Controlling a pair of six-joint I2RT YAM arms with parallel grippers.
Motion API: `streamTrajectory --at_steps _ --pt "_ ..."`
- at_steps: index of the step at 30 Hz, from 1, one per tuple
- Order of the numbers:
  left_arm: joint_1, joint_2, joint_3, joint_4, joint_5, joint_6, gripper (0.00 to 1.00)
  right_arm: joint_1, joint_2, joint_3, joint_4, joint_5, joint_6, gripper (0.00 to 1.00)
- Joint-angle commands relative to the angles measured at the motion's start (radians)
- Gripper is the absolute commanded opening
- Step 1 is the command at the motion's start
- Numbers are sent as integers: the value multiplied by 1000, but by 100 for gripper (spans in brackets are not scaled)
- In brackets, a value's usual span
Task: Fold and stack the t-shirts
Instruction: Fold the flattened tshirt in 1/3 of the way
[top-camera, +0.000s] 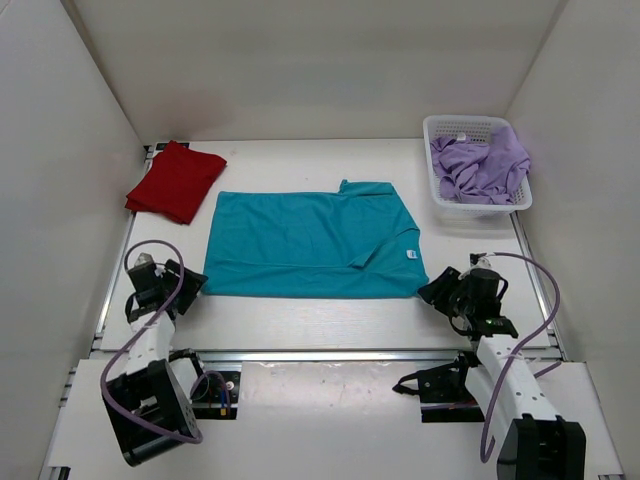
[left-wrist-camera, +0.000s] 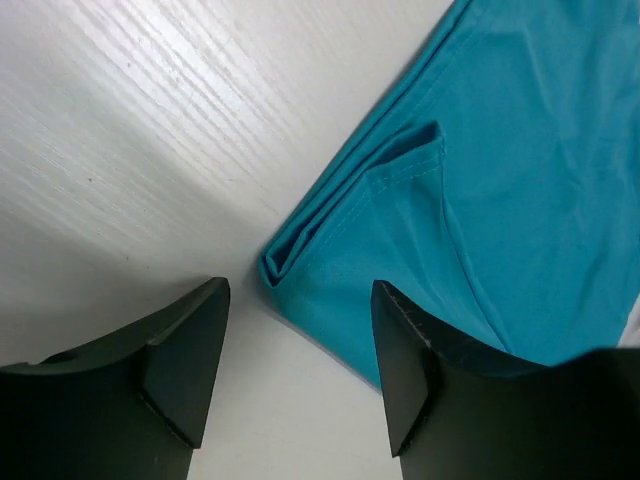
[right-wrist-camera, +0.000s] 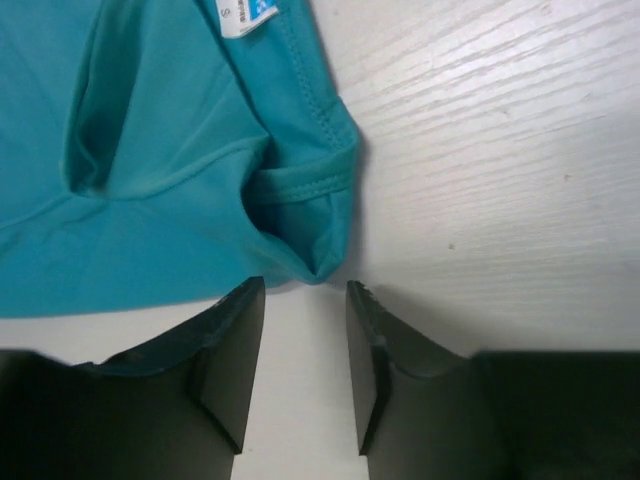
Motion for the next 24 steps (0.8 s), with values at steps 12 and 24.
streamTrajectory --at_steps 12,24 --pt "-506 -1 93 92 -196 -18 33 329 251 308 56 104 -105 0" --pt "-604 177 47 356 -84 -101 31 454 730 486 236 71 -114 0"
